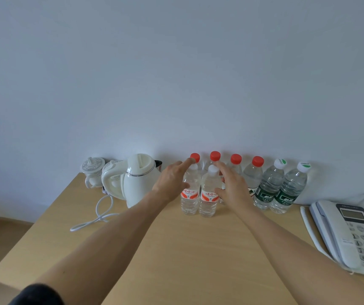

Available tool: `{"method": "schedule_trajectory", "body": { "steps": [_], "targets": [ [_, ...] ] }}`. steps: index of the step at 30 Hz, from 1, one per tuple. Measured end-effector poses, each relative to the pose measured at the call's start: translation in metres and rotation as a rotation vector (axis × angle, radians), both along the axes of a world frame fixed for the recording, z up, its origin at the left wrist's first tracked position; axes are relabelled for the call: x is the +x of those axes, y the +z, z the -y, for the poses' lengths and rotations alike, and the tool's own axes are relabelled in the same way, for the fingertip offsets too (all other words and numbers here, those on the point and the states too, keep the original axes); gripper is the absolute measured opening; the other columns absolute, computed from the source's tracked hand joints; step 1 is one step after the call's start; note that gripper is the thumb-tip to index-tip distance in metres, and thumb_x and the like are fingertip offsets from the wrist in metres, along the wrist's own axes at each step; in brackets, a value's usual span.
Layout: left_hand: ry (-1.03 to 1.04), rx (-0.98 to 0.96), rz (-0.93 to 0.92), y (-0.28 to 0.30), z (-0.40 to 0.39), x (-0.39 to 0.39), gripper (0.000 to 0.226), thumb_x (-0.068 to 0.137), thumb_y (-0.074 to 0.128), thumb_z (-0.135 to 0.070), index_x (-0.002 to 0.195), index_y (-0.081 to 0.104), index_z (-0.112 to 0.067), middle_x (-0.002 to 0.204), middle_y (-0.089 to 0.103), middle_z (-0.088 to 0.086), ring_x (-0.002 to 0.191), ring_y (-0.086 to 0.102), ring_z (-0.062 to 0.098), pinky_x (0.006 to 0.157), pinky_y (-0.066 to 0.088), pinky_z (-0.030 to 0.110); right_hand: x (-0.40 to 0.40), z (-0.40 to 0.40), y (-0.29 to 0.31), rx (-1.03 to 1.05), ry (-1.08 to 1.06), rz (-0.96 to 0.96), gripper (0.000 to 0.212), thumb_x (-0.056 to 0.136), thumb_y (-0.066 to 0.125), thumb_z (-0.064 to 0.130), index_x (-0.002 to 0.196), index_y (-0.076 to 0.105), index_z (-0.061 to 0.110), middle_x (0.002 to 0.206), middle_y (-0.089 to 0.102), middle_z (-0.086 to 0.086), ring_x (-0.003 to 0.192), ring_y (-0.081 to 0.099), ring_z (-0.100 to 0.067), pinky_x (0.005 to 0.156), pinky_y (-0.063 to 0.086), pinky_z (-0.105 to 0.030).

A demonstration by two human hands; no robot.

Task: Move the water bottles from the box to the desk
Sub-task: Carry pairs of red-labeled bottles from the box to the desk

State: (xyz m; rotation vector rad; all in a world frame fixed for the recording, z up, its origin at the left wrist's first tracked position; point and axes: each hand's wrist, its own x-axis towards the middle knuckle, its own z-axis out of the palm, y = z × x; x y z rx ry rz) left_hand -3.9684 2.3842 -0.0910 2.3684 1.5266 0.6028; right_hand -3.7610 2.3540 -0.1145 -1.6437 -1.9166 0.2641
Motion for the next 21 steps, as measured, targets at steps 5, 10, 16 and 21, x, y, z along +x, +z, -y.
{"method": "schedule_trajectory", "body": {
  "steps": [5,10,16,21],
  "targets": [
    [0.027,0.003,0.034,0.000,-0.002,0.001,0.075,0.076,0.086,-0.009,0.139,0.048,-0.020,0.100,0.065,0.011,0.092,0.063,0.029,0.081,0.054,0.044,-0.003,0.000,0.001,-0.003,-0.014,0.007,0.082,0.077,0.080,0.004,0.145,0.040,0.024,0.122,0.060,-0.010,0.105,0.063,-0.029,0.087,0.054,-0.045],
    [0.034,0.017,0.038,-0.002,-0.001,0.002,0.075,0.076,0.085,-0.010,0.140,0.047,-0.022,0.097,0.063,0.010,0.089,0.062,0.029,0.080,0.054,0.045,-0.002,0.006,0.000,0.028,-0.018,0.006,0.088,0.074,0.084,0.006,0.148,0.039,0.024,0.124,0.061,-0.009,0.101,0.064,-0.027,0.085,0.054,-0.041],
    [0.020,0.007,0.056,-0.004,0.001,0.002,0.076,0.077,0.083,-0.008,0.142,0.047,-0.022,0.097,0.063,0.012,0.091,0.062,0.031,0.080,0.056,0.046,-0.004,0.010,0.001,0.052,-0.019,-0.008,0.089,0.075,0.085,0.008,0.150,0.039,0.022,0.121,0.061,-0.011,0.103,0.063,-0.028,0.086,0.053,-0.041],
    [0.012,0.002,0.081,-0.004,0.002,0.000,0.077,0.078,0.081,-0.004,0.143,0.047,-0.023,0.098,0.064,0.012,0.092,0.061,0.031,0.081,0.056,0.045,-0.008,0.010,0.002,0.036,-0.021,-0.010,0.092,0.077,0.084,0.008,0.152,0.034,0.026,0.117,0.061,-0.011,0.102,0.061,-0.027,0.087,0.053,-0.043]
  ]
}}
